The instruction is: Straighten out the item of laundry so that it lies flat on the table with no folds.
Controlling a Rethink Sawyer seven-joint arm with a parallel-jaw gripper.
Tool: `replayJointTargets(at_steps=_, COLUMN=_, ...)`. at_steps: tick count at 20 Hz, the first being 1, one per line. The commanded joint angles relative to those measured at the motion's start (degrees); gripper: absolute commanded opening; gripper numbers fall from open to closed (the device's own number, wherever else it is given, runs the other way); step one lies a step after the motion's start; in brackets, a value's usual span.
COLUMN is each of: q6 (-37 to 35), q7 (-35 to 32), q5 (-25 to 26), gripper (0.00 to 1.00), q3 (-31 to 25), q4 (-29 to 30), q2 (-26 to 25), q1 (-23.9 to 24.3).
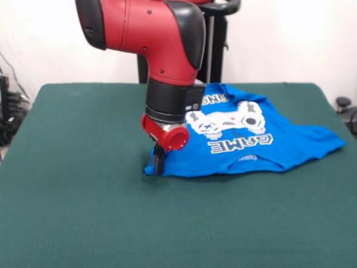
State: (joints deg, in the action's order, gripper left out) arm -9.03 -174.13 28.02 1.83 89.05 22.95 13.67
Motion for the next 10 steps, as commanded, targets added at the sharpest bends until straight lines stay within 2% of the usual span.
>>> replayJointTargets(at_steps=1, q6=-7.5, q7=11.2, q5=3.2, gripper=0.0, q3=-9.5, q4=0.9, q2=-7.6, q1=0.3)
replayJointTargets(at_steps=3, q6=-7.3, q7=11.5, q5=3.9, gripper=0.0, q3=-9.3, q4=0.5, q2=-7.6, q1=0.4)
replayJointTargets(at_steps=7, q6=-6.6, q7=9.0, q5=5.7, gripper=0.0, q3=-4.0, q4=-1.5, q2=-7.0, q1=-3.4)
replayJointTargets(at_steps=10, q6=-7.4, q7=9.9, q5=6.7, gripper=0.0, q3=-4.1, q4=-1.8, q2=-6.0, q1=-2.8)
